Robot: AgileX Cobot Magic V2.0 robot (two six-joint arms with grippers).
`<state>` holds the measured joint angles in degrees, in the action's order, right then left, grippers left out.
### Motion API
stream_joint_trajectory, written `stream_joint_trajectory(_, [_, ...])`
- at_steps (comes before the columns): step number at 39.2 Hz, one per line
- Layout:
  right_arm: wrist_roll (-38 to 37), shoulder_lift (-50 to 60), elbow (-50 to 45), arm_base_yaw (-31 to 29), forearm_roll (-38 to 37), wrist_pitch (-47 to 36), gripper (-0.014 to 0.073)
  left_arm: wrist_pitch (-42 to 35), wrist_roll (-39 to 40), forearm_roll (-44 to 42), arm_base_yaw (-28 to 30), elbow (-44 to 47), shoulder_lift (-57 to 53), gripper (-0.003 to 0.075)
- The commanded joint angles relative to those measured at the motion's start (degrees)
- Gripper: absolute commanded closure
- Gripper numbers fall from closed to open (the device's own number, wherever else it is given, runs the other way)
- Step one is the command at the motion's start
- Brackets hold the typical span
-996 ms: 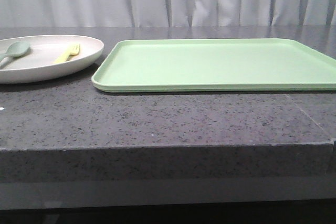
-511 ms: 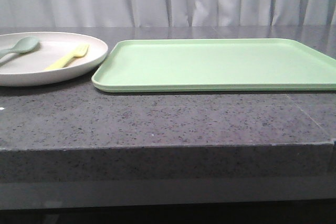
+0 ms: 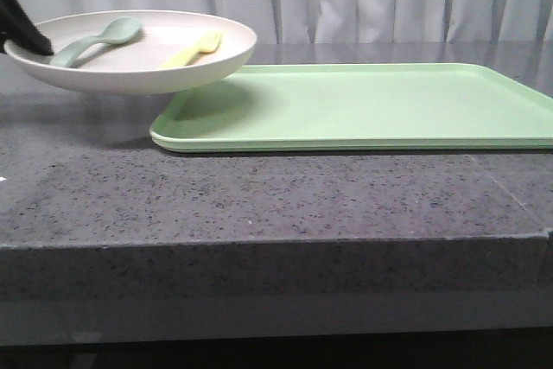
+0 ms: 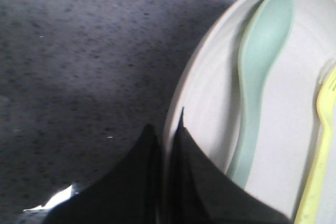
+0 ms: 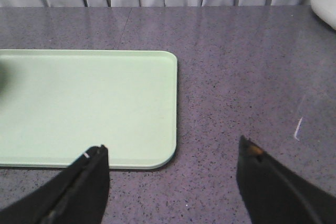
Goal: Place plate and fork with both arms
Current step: 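Lift the plate and carry it over the light green tray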
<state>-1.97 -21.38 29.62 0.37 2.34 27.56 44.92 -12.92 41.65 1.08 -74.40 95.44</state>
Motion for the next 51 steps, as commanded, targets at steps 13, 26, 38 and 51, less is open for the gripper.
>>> stream_joint_trajectory(13, [0.58, -0.85, 1.92, -0.18, -0.29, -4.48, 0.0056, -11.22, 19.09, -4.58, -16.02, -6.85, -0.02, 0.0739])
stream_joint_trajectory(26, [0.58, -0.85, 1.92, -0.18, -0.29, -4.48, 0.0056, -19.27, 33.05, -14.86, -23.94, -8.57, 4.21, 0.0739])
stream_joint_trajectory(38, [0.58, -0.85, 1.92, -0.18, -0.29, -4.48, 0.0056, -20.04, 39.54, -18.10, -27.05, -8.90, 7.04, 0.0739])
stream_joint_trajectory(51, [0.58, -0.85, 1.92, -0.18, -0.29, -4.48, 0.0056, -20.52, 39.92, -18.10, -27.79, -8.90, 7.19, 0.0739])
